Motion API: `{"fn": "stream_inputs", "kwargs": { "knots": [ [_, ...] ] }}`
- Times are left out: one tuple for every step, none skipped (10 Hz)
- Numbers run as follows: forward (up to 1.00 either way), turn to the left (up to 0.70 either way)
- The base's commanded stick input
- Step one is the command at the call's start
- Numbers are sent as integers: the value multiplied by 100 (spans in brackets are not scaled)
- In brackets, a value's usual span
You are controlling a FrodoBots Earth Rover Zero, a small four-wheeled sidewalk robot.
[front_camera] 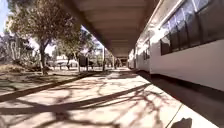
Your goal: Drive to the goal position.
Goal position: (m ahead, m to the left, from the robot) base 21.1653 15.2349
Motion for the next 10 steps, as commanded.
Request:
{"fn": "stream_inputs", "kwargs": {
  "knots": [
    [70, 0],
    [70, 0],
    [70, 0],
    [70, 0],
    [70, 0],
    [70, 0],
    [70, 0],
    [70, 0],
    [70, 0],
    [70, 0]
  ]
}}
